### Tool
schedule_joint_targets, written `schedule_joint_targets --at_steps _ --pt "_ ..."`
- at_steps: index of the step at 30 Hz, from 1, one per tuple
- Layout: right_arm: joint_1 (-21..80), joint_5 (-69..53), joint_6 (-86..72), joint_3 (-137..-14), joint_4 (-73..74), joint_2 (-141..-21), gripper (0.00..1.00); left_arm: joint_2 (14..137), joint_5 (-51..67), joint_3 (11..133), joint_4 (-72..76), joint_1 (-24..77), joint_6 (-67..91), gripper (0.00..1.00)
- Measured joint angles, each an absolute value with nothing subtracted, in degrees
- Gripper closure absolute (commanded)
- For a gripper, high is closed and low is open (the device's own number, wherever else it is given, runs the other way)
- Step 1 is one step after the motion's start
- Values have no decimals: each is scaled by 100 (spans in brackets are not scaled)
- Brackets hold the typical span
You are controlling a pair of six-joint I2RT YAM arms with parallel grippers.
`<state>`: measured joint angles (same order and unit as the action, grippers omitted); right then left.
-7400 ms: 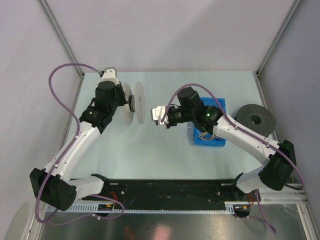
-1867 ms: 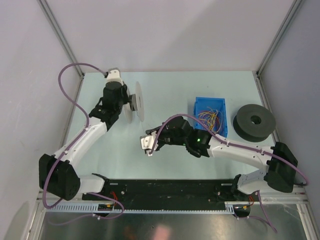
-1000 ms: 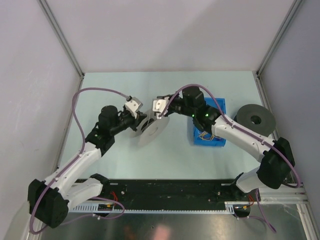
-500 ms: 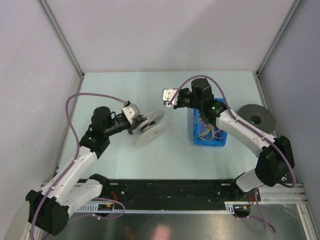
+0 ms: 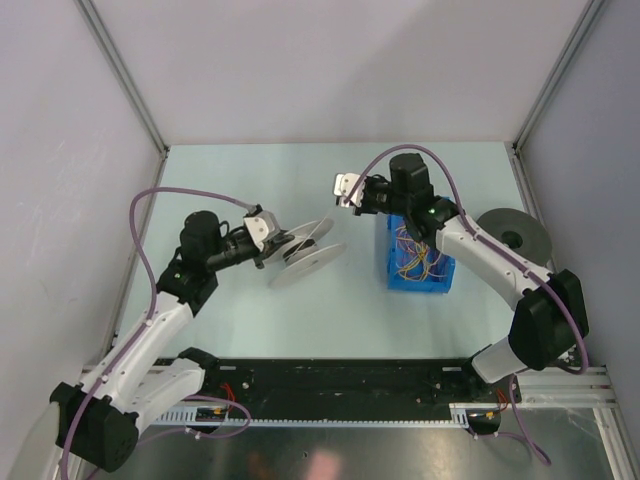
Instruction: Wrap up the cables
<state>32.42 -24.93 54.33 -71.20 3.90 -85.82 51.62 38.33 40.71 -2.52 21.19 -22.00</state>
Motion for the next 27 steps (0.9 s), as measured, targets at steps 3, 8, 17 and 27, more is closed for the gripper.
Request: schedule_joint_targets --at_steps 3,8,17,27 --pt "3138 -2604 5374 -7118 521 -8602 100 5157 3918 4150 -281 2080 -2180 100" --pt "3028 -2803 5251 -7118 714 -8674 93 5164 3929 4379 -556 2034 -2104 100" --pt "2818 -3098 5256 -7142 1365 -8678 26 5177 3710 4598 -1339 2005 -2554 100" --pt "2613 -3938 5363 -7150 2716 -8381 11 5301 3817 4853 -1734 1739 -2958 100"
